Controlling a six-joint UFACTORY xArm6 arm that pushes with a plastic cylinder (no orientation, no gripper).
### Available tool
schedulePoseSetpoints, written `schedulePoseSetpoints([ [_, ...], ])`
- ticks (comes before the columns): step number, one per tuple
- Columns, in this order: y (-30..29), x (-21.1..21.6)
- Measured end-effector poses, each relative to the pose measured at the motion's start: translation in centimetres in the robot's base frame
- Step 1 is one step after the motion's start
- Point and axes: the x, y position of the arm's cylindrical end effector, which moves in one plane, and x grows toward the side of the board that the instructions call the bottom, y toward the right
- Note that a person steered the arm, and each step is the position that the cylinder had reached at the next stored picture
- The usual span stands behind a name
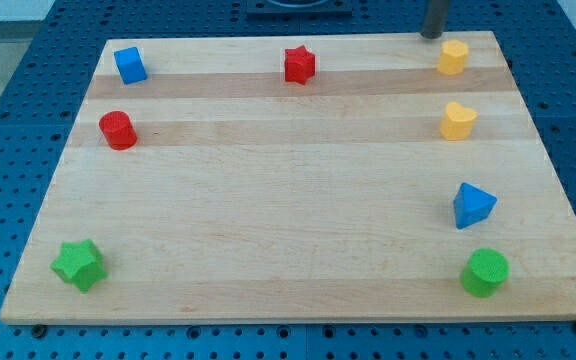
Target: Slide the yellow hexagon down
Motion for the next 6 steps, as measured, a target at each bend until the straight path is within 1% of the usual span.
schedulePoseSetpoints([
  [1,1.0,0.1],
  [2,3.9,0.9],
  [3,4.0,1.9],
  [4,3.6,4.7],
  [6,3.1,8.6],
])
